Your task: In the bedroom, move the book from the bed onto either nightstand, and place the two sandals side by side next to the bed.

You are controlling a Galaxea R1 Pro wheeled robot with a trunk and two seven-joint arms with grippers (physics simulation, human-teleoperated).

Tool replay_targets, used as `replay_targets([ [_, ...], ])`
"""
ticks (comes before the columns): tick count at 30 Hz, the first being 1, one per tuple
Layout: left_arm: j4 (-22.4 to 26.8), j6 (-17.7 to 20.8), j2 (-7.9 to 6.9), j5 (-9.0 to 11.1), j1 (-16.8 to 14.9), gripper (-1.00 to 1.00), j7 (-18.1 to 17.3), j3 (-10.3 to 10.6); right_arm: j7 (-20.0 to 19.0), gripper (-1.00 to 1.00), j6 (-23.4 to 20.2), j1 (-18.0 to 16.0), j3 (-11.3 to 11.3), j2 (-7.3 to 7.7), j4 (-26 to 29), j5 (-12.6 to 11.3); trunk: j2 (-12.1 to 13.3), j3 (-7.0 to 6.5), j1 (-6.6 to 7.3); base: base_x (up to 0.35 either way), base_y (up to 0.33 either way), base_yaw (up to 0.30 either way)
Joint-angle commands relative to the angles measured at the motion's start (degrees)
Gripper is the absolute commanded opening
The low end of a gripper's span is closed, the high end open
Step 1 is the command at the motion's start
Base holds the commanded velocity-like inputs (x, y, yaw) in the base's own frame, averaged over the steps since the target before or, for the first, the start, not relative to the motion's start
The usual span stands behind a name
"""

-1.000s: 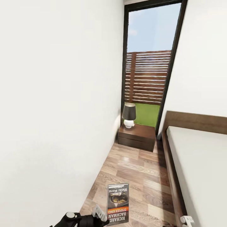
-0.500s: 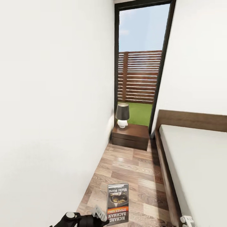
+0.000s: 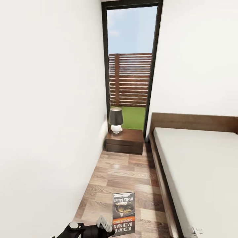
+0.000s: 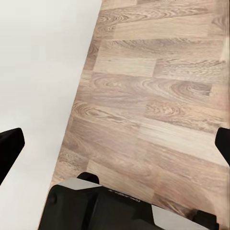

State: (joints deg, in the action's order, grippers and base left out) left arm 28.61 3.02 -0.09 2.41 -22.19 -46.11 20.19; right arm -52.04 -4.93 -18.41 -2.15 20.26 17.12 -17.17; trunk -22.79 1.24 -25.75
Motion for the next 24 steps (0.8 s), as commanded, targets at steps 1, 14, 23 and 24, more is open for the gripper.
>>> replay_targets([
  [1, 0.0, 0.3, -0.02, 0.3, 0.0, -1.00, -0.1, 0.1, -0.1, 1.00, -0.5, 0.0, -0.2, 0.04, 0.0, -0.6, -0.1, 0.15, -0.04, 0.000, 0.000, -0.276],
  [14, 0.0, 0.3, -0.01, 0.2, 0.0, -1.00, -0.1, 0.1, -0.1, 1.00, -0.5, 0.0, -0.2, 0.04, 0.0, -0.6, -0.1, 0.41, -0.04, 0.000, 0.000, -0.276],
  [23, 0.0, 0.4, 0.00, 0.2, 0.0, -1.00, 0.0, 0.1, -0.2, 1.00, -0.5, 0.0, -0.2, 0.03, 0.0, -0.6, -0.1, 0.53, -0.04, 0.187, 0.000, -0.143],
  [24, 0.0, 0.4, 0.00, 0.2, 0.0, -1.00, 0.0, 0.1, -0.2, 1.00, -0.5, 0.0, -0.2, 0.02, 0.0, -0.6, -0.1, 0.53, -0.04, 0.310, 0.000, -0.016],
])
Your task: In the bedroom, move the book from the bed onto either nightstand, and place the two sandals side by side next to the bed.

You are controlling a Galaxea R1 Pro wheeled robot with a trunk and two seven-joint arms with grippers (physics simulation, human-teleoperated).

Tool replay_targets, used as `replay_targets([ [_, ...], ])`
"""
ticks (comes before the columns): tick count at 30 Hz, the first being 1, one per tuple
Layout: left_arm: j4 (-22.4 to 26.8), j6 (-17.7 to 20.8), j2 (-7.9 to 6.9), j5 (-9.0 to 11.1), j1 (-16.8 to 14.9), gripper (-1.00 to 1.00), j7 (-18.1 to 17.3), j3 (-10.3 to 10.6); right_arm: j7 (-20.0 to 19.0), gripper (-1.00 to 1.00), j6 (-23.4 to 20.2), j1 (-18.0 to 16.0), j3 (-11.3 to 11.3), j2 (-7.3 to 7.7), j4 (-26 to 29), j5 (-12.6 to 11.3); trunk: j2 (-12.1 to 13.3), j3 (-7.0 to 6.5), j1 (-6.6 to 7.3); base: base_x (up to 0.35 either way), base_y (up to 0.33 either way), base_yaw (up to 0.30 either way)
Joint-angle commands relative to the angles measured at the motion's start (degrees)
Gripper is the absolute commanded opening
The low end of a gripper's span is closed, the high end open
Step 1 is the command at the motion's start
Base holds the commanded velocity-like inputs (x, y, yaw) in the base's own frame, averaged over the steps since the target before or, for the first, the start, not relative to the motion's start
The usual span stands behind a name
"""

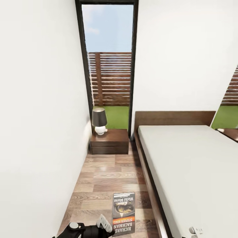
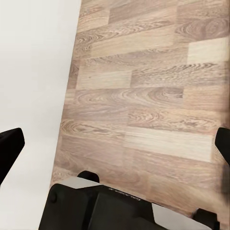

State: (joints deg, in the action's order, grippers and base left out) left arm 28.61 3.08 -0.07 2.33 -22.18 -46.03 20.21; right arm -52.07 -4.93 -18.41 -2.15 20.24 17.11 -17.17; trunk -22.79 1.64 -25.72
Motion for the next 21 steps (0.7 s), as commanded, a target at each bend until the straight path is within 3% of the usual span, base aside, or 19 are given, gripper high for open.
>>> replay_targets([
  [1, 0.0, 0.3, -0.02, 0.3, -0.1, -1.00, -0.1, 0.1, -0.1, 1.00, -0.5, 0.0, -0.2, 0.04, 0.0, -0.6, -0.1, 0.13, -0.07, 0.312, 0.000, -0.013],
  [7, 0.0, 0.3, -0.02, 0.3, -0.1, -1.00, -0.1, 0.1, -0.1, 1.00, -0.5, 0.0, -0.2, 0.06, 0.0, -0.5, -0.1, 0.14, -0.07, 0.282, 0.000, -0.004],
  [16, 0.0, 0.3, -0.06, 0.4, -0.1, -1.00, -0.1, 0.1, -0.1, 1.00, -0.5, 0.0, -0.2, 0.07, 0.0, -0.5, -0.1, 0.14, -0.07, 0.030, 0.001, 0.000],
  [21, 0.0, 0.3, -0.06, 0.4, -0.1, -1.00, -0.1, 0.1, -0.1, 1.00, -0.5, 0.0, -0.2, 0.06, 0.0, -0.5, -0.1, 0.14, -0.07, 0.234, 0.052, 0.000],
])
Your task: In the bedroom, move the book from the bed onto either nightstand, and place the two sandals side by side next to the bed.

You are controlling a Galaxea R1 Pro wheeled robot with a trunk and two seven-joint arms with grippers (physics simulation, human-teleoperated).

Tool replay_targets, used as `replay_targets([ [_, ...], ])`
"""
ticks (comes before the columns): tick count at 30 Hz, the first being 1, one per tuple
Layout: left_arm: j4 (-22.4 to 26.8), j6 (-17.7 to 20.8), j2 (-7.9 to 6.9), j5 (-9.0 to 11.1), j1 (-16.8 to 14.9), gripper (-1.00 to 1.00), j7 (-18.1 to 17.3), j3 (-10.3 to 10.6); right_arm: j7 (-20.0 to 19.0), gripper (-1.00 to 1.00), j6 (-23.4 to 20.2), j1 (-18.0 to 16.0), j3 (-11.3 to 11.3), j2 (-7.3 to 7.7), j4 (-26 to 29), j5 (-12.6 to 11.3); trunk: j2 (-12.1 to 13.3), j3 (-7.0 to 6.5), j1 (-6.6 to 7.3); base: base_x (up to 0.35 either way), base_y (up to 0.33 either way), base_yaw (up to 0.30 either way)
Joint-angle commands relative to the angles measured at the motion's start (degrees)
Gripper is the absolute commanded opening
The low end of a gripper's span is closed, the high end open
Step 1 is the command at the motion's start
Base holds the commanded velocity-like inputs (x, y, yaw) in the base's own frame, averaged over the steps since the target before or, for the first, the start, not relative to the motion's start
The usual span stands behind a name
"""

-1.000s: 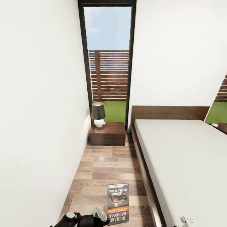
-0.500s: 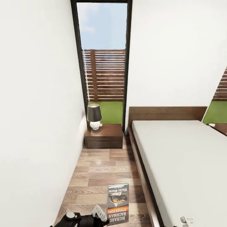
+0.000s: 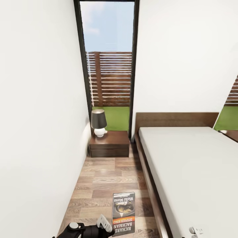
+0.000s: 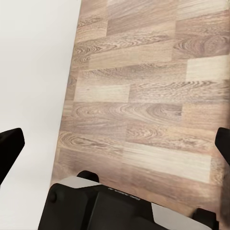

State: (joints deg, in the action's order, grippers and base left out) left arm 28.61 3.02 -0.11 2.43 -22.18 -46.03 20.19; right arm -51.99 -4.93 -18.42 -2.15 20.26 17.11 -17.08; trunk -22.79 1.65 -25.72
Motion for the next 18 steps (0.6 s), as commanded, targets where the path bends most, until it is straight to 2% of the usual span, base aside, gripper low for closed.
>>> replay_targets([
  [1, 0.0, 0.3, 0.00, 0.3, -0.1, -1.00, -0.1, 0.1, -0.1, 1.00, -0.5, 0.0, -0.2, 0.04, 0.0, -0.6, -0.1, 0.13, -0.07, 0.297, 0.073, 0.000],
  [18, 0.0, 0.3, -0.01, 0.3, -0.1, -1.00, -0.1, 0.1, -0.2, 1.00, -0.5, 0.0, -0.3, 0.03, 0.0, -0.6, -0.1, 0.13, -0.07, 0.314, 0.067, 0.000],
])
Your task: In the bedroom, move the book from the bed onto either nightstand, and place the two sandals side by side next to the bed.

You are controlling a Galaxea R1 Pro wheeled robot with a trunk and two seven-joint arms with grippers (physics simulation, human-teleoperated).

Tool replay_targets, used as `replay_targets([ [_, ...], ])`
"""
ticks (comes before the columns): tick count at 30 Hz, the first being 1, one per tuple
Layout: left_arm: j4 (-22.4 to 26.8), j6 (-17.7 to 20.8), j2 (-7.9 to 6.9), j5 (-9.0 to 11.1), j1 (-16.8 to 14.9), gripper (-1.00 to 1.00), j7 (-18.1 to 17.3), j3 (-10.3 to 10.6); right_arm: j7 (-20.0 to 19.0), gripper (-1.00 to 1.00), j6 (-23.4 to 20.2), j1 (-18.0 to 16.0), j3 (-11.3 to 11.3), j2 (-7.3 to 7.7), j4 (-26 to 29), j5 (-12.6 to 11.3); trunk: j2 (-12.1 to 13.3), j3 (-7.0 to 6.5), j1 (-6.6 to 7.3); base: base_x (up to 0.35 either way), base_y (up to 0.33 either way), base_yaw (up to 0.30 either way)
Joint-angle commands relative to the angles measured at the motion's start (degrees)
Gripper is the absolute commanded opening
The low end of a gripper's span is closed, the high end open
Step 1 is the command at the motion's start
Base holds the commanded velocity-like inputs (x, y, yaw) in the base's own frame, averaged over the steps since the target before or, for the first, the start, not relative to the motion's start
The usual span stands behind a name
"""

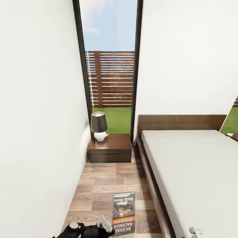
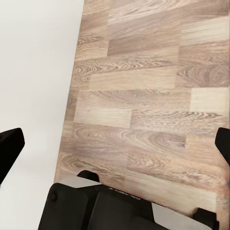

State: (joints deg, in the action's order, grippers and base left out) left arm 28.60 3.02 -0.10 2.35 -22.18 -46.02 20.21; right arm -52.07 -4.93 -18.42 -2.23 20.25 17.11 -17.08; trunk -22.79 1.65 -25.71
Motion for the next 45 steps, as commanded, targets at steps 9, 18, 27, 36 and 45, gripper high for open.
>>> replay_targets([
  [9, 0.1, 0.3, 0.01, 0.4, -0.1, -1.00, -0.1, 0.1, -0.1, 1.00, -0.5, 0.0, -0.2, 0.03, 0.0, -0.6, -0.1, 0.13, -0.07, 0.319, 0.003, 0.000],
  [18, 0.1, 0.3, -0.01, 0.4, -0.1, -1.00, -0.1, 0.1, -0.1, 1.00, -0.5, 0.0, -0.2, 0.05, 0.0, -0.6, -0.1, 0.13, -0.07, 0.319, 0.000, 0.000],
  [27, 0.1, 0.3, 0.01, 0.3, -0.1, -1.00, -0.1, 0.1, -0.1, 1.00, -0.5, 0.0, -0.2, 0.04, 0.0, -0.6, -0.1, 0.13, -0.07, 0.319, 0.000, 0.000],
  [36, 0.1, 0.3, -0.03, 0.4, -0.1, -1.00, -0.1, 0.1, -0.1, 1.00, -0.5, 0.0, -0.2, 0.04, 0.0, -0.6, -0.1, 0.13, -0.07, 0.319, 0.000, 0.000],
  [45, 0.1, 0.3, -0.03, 0.4, -0.1, -1.00, -0.1, 0.1, -0.1, 1.00, -0.5, 0.0, -0.2, 0.05, 0.0, -0.6, -0.1, 0.13, -0.07, 0.319, 0.000, 0.000],
])
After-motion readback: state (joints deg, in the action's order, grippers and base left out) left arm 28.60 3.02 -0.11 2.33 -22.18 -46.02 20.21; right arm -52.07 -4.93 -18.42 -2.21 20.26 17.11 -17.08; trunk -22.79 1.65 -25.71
